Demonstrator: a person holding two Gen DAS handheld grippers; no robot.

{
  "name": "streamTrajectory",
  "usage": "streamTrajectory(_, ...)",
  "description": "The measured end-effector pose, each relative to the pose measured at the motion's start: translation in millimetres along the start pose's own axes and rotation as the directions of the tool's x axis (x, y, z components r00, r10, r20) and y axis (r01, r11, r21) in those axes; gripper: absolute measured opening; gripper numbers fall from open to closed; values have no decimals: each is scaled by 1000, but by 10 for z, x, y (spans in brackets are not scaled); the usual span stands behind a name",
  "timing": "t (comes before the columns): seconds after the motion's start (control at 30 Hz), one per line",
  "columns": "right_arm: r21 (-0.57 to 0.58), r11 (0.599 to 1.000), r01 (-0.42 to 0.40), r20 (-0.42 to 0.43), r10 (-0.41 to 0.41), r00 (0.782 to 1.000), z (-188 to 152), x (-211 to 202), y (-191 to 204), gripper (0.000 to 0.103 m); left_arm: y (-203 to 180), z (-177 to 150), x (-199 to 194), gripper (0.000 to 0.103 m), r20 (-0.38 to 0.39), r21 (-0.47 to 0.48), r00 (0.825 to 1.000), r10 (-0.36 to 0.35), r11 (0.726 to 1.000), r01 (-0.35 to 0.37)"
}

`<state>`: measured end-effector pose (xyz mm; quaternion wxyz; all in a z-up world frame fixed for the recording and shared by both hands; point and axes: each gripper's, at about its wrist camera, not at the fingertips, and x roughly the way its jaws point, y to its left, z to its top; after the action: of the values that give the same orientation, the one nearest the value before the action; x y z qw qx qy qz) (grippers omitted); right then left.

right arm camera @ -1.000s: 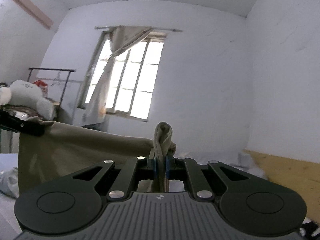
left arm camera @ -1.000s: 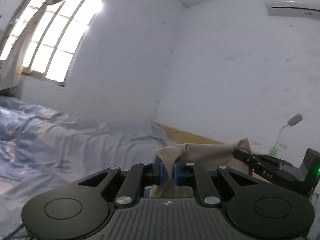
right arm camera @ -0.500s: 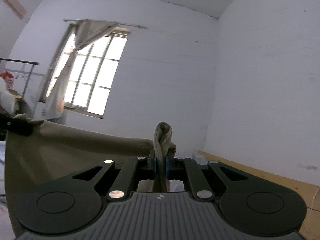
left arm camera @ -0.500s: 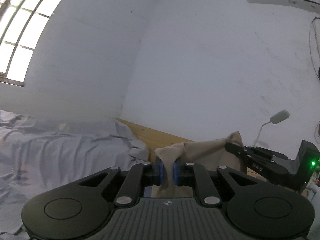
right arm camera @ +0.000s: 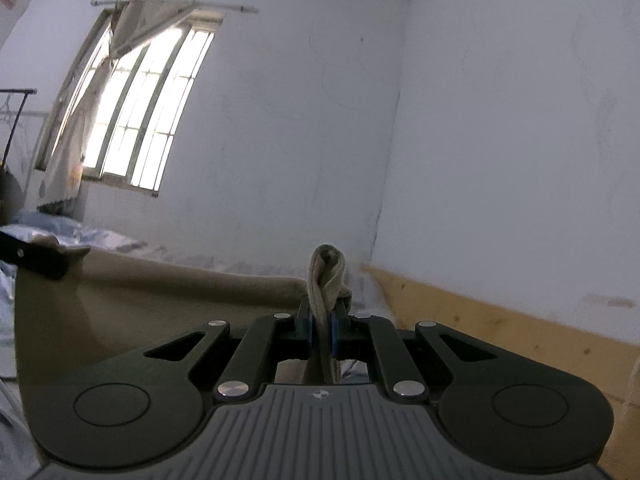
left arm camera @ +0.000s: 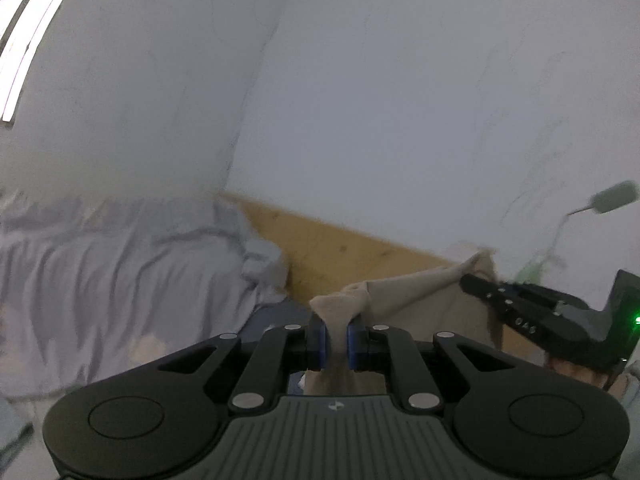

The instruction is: Fold clothes

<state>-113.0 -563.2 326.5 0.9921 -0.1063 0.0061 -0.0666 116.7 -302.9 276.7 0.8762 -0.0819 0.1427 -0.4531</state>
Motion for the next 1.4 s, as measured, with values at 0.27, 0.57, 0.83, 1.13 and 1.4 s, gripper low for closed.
streamTrajectory(0.27,-16,997,-73,-120,70,990,-600,1145,104,6,738,-196,638,8,-81,-60,993,85,994,-90)
streamTrajectory(0.57,-21,981,-190,-285,177,942,-1210,2786,522,6,1904,-566,1407,8,-197,-182,966,167,962,-203)
streamTrajectory(0.83,19,964,-266,-456,245,855,-1982,4043,1120,6,2925,-1200,2032,12,-305,-236,923,235,920,-312)
streamTrajectory(1.13,63,984,-164,-528,172,832,-2387,4408,1208,22,2910,-1454,1880,45,-299,-214,914,274,914,-344)
streamTrajectory(1.4,50,991,121,-463,-85,882,-1964,4107,945,22,2549,-1240,410,61,-217,-210,874,434,854,-476)
